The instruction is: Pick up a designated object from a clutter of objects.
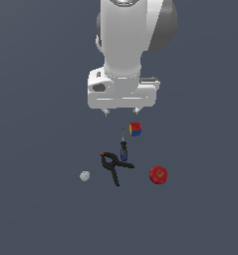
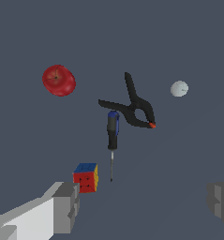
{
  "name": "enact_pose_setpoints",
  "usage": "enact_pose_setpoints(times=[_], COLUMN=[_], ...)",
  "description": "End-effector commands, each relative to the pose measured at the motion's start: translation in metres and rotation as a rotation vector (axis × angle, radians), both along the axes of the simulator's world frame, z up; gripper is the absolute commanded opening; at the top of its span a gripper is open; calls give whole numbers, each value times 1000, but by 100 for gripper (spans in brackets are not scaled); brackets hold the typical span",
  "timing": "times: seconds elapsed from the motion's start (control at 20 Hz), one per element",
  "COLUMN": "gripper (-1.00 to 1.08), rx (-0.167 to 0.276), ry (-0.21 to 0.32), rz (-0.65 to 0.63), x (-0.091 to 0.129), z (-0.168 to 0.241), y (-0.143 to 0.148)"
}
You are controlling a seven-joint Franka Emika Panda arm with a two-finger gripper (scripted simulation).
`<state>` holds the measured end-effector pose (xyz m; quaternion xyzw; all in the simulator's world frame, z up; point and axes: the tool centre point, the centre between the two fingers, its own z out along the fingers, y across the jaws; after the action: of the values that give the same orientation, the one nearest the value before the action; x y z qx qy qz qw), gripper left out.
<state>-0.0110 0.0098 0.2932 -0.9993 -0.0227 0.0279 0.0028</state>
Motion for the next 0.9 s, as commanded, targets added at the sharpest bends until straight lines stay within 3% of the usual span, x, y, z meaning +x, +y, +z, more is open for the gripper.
enact_pose_setpoints(times=[0.0,0.85], gripper=[100,100], rx=[0,-15], ry=[0,-20], rz=[0,89], x=[0,6], z=[0,9], y=[0,19])
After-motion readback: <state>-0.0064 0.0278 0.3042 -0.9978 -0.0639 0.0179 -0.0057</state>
